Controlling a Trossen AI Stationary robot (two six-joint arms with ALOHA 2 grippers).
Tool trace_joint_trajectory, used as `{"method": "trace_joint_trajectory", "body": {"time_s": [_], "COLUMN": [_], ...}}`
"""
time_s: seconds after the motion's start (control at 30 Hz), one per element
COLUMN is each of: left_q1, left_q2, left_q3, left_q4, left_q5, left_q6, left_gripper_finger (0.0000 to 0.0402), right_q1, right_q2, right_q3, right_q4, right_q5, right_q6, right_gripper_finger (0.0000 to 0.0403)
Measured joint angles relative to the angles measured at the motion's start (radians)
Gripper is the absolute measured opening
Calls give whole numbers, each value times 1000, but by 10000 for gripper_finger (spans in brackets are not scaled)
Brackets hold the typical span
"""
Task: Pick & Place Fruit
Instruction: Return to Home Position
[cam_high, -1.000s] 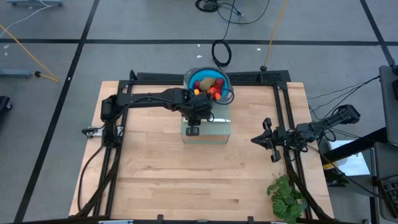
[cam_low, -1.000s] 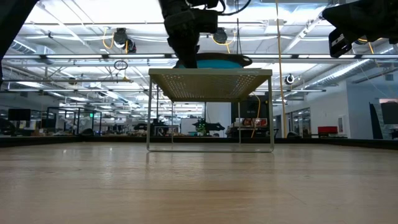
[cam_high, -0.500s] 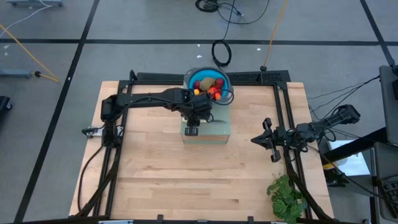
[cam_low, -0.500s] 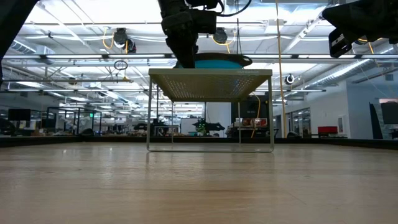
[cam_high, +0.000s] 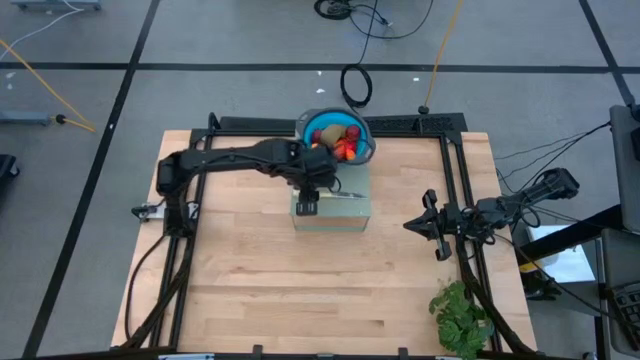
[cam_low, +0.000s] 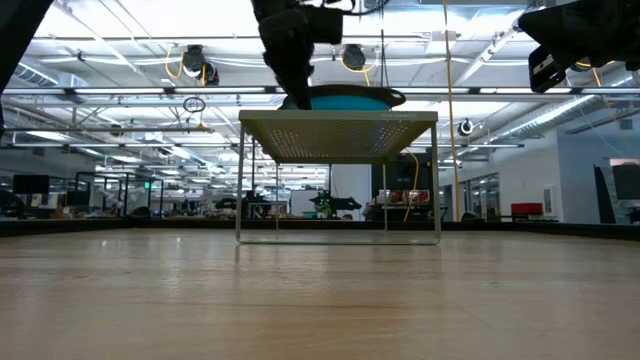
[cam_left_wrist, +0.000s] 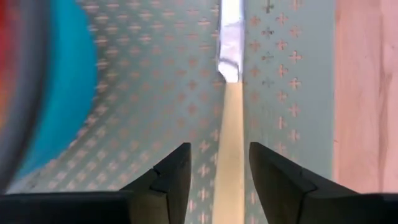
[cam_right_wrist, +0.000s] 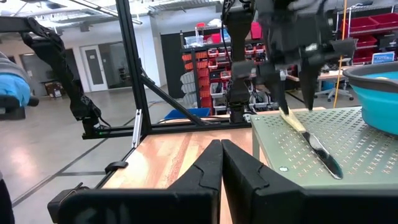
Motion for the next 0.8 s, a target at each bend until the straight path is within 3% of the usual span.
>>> {"method": "trace_joint_trajectory", "body": {"time_s": [0.43,0.8], "left_q1": [-1,-1], "left_q2": [-225,-347], "left_q3": [0,0], "left_q4": [-53,-46], "left_q5": [-10,-11], "left_q6": [-212,-274], "left_gripper_finger": [161,111], "right_q1": [0,0], "right_q2": [0,0], "right_q3": [0,0], "right_q4": [0,0], "right_q5": [-1,-3], "right_q6": [-5,-7], "right_gripper_finger": [4,4]}}
